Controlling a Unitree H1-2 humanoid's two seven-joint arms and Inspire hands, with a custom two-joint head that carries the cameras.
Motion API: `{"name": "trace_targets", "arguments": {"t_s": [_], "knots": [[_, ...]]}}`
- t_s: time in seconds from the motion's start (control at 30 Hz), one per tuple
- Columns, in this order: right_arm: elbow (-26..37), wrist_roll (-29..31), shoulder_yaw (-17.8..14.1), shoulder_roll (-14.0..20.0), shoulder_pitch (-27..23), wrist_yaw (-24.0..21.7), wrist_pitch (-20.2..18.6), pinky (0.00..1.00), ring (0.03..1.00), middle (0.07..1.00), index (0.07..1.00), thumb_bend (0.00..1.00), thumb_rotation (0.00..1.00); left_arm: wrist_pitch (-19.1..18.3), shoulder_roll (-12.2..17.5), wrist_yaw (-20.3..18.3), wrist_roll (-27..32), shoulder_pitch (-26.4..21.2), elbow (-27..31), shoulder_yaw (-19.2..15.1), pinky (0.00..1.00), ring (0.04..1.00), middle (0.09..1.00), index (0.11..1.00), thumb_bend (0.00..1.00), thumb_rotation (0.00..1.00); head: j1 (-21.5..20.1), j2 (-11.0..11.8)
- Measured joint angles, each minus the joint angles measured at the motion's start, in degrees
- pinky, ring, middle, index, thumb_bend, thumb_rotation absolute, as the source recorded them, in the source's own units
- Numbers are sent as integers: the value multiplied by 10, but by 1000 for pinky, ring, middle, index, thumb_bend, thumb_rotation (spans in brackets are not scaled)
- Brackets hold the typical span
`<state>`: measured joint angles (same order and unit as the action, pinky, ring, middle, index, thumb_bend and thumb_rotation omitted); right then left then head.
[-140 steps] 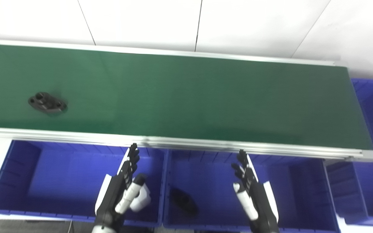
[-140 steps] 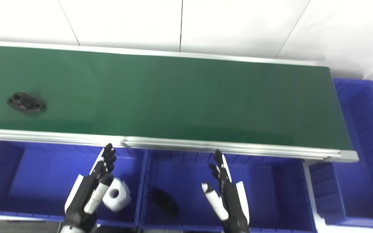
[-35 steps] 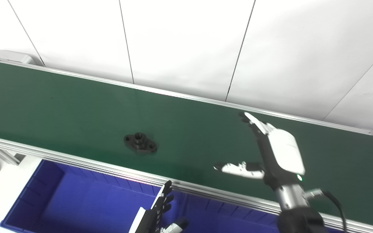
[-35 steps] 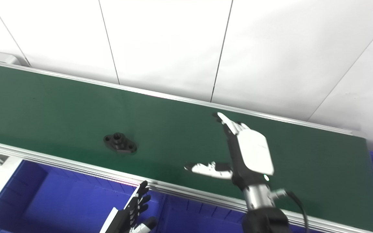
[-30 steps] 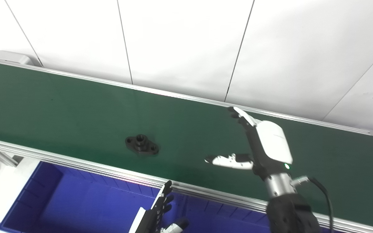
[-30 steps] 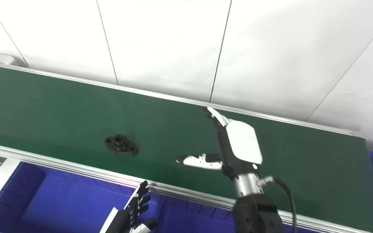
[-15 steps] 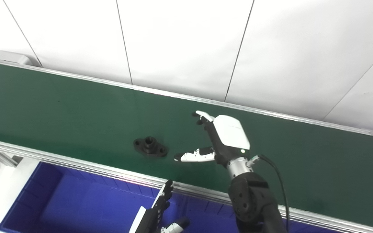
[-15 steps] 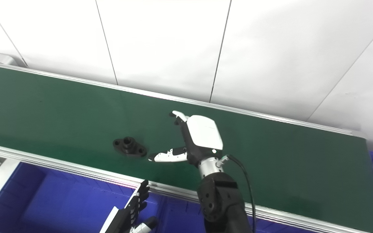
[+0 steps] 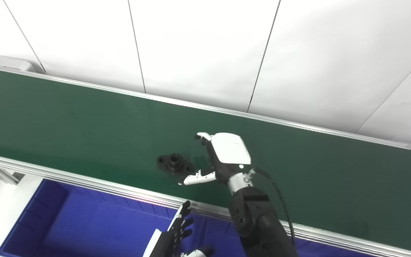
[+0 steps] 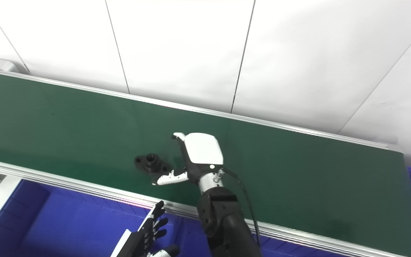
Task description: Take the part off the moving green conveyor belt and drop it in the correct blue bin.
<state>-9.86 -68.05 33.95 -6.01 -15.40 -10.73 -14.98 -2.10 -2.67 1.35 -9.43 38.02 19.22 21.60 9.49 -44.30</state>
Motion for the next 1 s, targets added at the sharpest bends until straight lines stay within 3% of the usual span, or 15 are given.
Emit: {"name": "trace_targets", "arguments": {"t_s": [0.33,0.57,0.67,0.7,0.73,0.83,1.0], "knots": [[-57,-10,27,5,-39,4,-18,641,691,766,815,993,576,-4,1,3,-16,1,6,5,882,940,1000,1000,747,582,18,-4],[-86,-25,50,14,-55,36,-18,542,610,714,778,995,536,-4,1,6,-37,2,9,6,872,940,1000,1000,728,584,29,-8],[-104,-35,60,17,-62,56,-18,443,510,592,722,919,483,-5,1,8,-39,3,10,6,872,945,1000,1000,717,589,40,-13],[-109,-36,61,18,-64,62,-18,389,453,534,690,868,453,-5,1,9,-40,4,11,6,870,946,1000,1000,712,587,40,-15],[-112,-34,62,18,-66,63,-18,271,333,426,670,797,411,-4,1,10,-40,4,11,6,866,944,1000,1000,715,587,40,-15],[-119,-19,61,17,-71,68,-18,100,154,232,507,553,174,-4,1,11,-40,7,13,7,866,950,1000,1000,735,593,40,-18],[-100,-11,88,15,-67,75,-18,59,123,203,479,519,118,-5,1,11,-40,8,15,8,857,962,1000,1000,752,593,38,-25]]}}
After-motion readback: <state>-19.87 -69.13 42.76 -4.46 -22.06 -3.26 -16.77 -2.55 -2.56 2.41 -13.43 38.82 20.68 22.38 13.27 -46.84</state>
